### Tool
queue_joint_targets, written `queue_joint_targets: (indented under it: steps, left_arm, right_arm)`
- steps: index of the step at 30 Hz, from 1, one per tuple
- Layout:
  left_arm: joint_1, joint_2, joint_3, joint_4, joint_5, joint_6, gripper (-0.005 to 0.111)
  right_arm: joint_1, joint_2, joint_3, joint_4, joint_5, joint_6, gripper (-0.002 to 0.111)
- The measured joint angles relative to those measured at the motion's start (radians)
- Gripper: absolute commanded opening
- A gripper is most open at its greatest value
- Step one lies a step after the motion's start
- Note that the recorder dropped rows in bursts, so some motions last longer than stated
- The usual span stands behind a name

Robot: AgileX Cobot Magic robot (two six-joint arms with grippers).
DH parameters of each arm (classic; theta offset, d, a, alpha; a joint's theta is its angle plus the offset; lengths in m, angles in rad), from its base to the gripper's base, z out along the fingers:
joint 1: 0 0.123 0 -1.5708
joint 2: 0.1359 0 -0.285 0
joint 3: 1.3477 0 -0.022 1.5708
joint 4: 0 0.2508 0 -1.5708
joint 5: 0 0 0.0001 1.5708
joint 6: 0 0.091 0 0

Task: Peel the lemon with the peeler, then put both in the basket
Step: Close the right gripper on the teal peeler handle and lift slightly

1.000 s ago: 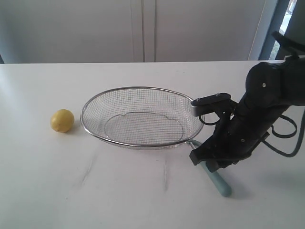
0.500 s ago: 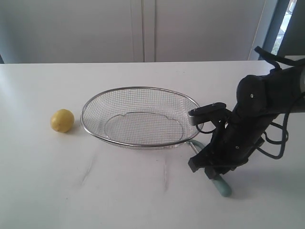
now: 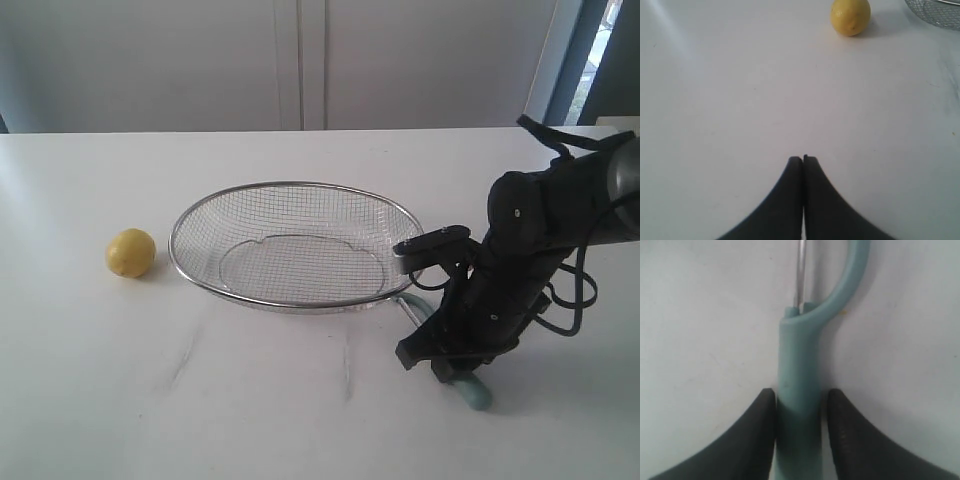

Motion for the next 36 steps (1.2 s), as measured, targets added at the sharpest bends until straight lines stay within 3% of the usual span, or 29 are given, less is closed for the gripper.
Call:
queue_joint_targets:
  steps: [7,15,36]
  left_arm:
    - [0.000,0.000,0.000,0.000,0.000,0.000,0.000]
    - [0.000,0.000,0.000,0.000,0.000,0.000,0.000]
    - [0.000,0.000,0.000,0.000,0.000,0.000,0.000]
  right_arm:
    - [0.000,0.000,0.000,0.000,-0.002,0.000,0.032]
    - [0.000,0.000,0.000,-0.002,0.007,0.000,0.000]
    - [0.000,-0.055,0.000,-0.018,0.110,0.045,0.000]
